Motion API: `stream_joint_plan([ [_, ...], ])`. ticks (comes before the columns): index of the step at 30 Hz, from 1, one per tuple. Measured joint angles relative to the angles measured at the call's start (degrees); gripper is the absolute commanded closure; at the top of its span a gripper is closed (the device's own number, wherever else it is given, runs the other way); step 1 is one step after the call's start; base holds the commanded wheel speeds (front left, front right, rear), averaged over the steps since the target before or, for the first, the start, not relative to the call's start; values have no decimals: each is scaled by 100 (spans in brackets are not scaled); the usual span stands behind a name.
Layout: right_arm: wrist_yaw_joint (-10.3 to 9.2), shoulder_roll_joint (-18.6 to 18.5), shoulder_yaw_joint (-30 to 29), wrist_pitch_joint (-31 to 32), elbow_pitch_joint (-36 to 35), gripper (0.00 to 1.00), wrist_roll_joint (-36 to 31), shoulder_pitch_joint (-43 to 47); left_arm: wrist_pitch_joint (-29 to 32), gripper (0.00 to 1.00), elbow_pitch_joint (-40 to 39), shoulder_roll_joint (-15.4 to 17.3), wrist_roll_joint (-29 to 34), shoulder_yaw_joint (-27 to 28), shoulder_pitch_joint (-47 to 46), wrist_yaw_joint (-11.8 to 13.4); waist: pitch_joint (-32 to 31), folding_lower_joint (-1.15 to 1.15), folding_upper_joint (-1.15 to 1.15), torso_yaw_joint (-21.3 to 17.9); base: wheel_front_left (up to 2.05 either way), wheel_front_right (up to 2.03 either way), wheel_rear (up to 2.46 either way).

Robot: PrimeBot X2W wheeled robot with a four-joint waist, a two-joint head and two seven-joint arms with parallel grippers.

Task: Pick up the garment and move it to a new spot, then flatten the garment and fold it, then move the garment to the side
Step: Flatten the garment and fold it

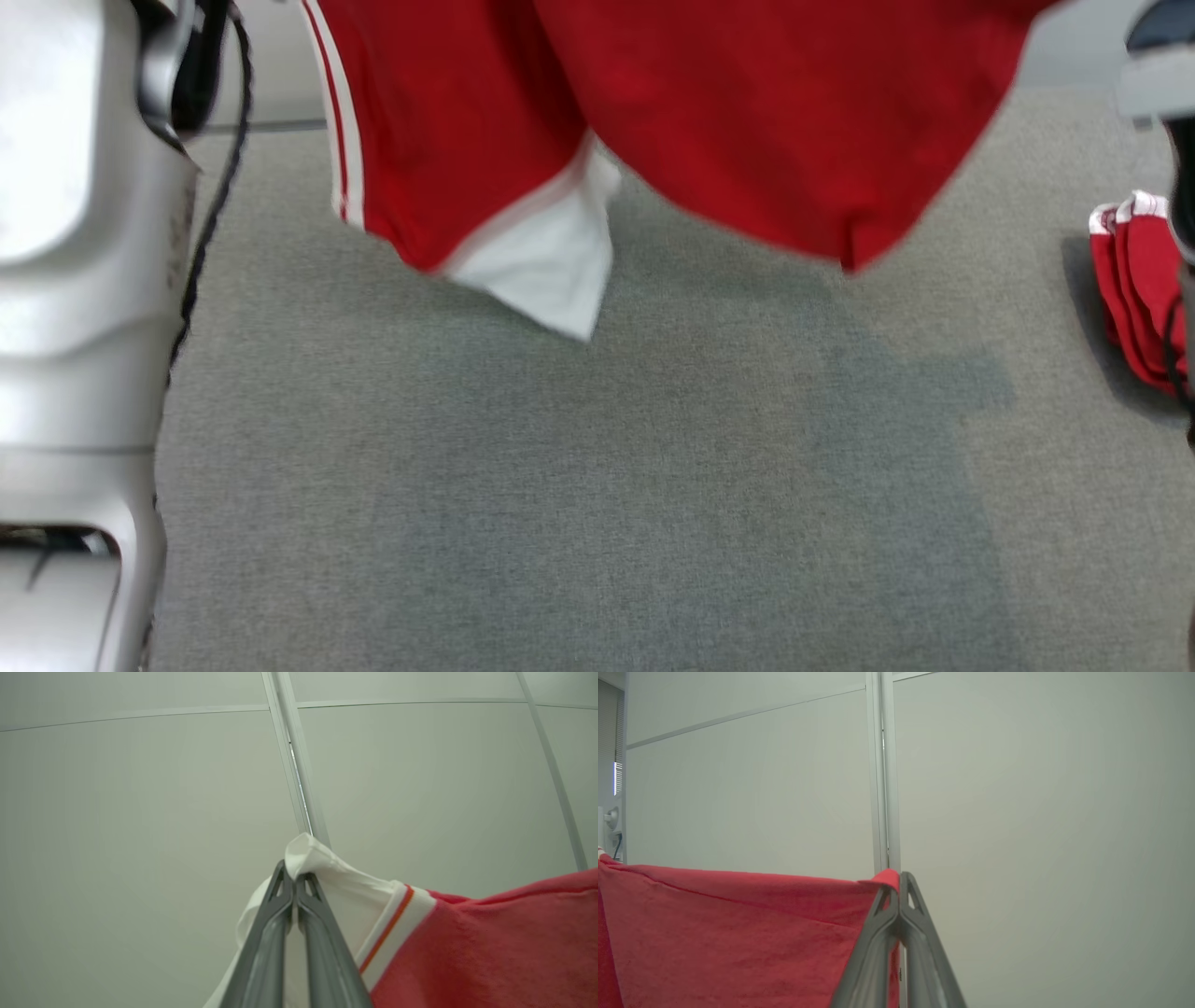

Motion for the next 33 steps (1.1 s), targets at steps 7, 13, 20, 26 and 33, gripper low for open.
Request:
stream_joint_plan([
  [7, 1, 332, 832, -751, 2019, 100, 137, -1397, -143, 100, 1703, -111, -137, 174, -661, -5, 335, 0, 0, -146, 0, 0, 0],
  [13, 1, 634, 1629, -1003, 3713, 100, 322, -1633, -168, 100, 2888, -466, -385, 199, -370, -80, 600, 0, 0, -109, 0, 0, 0],
  [20, 0, 935, 2238, -1117, 4782, 100, 903, -1243, -176, 100, 3566, -689, -814, 363, 411, -143, 920, 0, 0, -55, 0, 0, 0],
  [26, 0, 875, 2507, -1216, 4746, 100, 1538, -330, -177, 100, 3310, -735, -923, 339, 1309, -167, 924, 0, 0, -14, 0, 0, 0],
  [33, 0, 482, 2387, -1244, 3868, 100, 1829, 857, -177, 100, 2659, -746, -786, 158, 2458, -191, 639, 0, 0, 50, 0, 0, 0],
])
